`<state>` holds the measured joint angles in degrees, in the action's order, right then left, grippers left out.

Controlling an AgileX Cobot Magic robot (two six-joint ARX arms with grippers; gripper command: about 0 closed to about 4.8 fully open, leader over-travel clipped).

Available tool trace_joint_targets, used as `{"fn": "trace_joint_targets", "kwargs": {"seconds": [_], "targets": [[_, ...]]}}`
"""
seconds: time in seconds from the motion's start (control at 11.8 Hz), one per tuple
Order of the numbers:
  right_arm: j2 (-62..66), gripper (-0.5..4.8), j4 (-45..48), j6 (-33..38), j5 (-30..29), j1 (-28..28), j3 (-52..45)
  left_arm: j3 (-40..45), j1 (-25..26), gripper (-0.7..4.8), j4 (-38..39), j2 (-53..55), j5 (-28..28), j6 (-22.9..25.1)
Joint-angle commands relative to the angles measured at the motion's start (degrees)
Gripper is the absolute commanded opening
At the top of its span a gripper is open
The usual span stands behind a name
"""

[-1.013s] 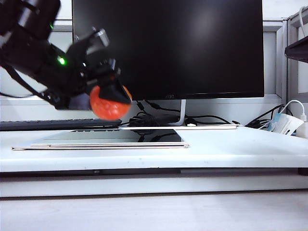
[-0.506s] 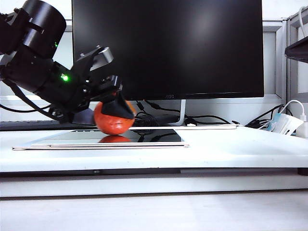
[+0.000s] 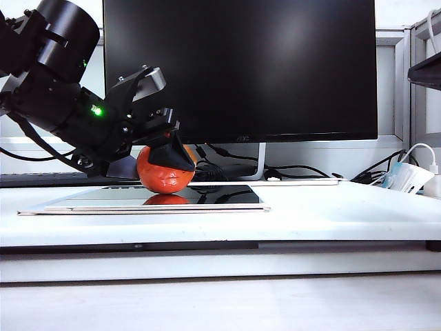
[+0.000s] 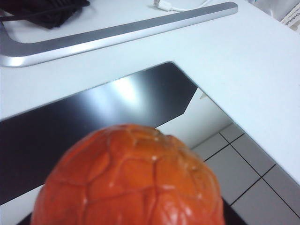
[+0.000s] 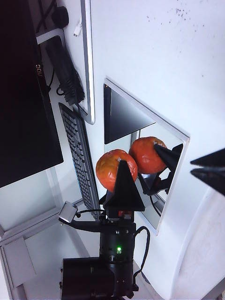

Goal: Place the orange on the center of the mirror.

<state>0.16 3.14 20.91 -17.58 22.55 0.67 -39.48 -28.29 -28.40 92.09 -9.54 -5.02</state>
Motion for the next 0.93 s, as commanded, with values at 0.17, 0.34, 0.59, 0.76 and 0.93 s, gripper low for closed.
{"fn": "trace_joint_targets", "kwargs": {"seconds": [0.17, 0.34, 0.59, 0.76, 0.93], "targets": [[-0.02, -0.01, 1.03, -0.17, -0.13, 0.0, -0.39, 0.11, 0.02, 4.67, 2.32, 0.17, 0.28, -0.24], [-0.02, -0.01, 1.01, -0.15, -0.13, 0.0, -0.39, 0.11, 0.02, 4.79, 0.79, 0.15, -1.2, -1.49], [-0.02, -0.01, 1.01, -0.15, -0.13, 0.0, -0.39, 0.11, 0.02, 4.79, -1.11, 0.11, -3.39, -2.19], [-0.02, -0.01, 1.01, -0.15, -0.13, 0.0, -0.39, 0.09, 0.02, 4.79, -2.47, 0.07, -3.3, -4.04], [-0.02, -0.01, 1.01, -0.15, -0.13, 0.0, -0.39, 0.09, 0.02, 4.79, -4.48, 0.04, -4.85, -4.04]]}}
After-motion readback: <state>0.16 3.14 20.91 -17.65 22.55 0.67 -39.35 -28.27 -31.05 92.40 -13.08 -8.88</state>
